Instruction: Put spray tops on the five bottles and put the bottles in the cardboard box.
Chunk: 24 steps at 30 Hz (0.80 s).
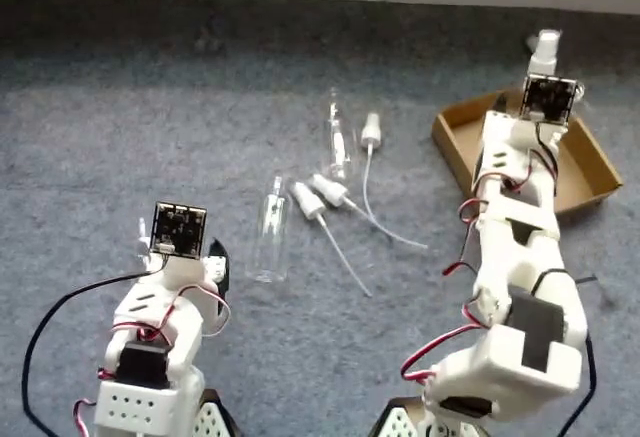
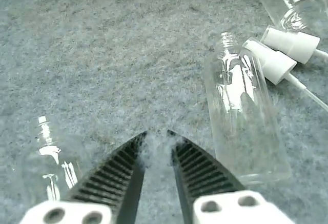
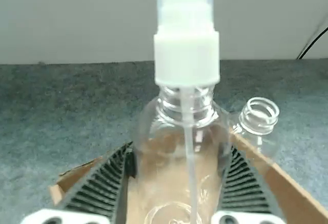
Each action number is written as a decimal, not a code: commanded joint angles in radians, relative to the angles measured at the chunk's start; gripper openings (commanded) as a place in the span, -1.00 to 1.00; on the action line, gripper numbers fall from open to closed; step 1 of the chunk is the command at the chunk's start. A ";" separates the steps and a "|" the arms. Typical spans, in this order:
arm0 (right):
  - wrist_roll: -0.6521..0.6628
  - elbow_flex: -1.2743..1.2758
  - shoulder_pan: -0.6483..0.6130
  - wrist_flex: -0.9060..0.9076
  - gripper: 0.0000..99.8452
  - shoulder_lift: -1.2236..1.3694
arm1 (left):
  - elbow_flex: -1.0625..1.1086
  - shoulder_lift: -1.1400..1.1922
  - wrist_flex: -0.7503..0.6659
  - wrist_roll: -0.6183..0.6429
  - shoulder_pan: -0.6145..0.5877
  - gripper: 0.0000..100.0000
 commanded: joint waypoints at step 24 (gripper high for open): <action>-0.081 -0.229 -0.054 -0.274 -0.73 0.377 | 0.021 -0.010 -0.023 0.006 -0.002 -0.99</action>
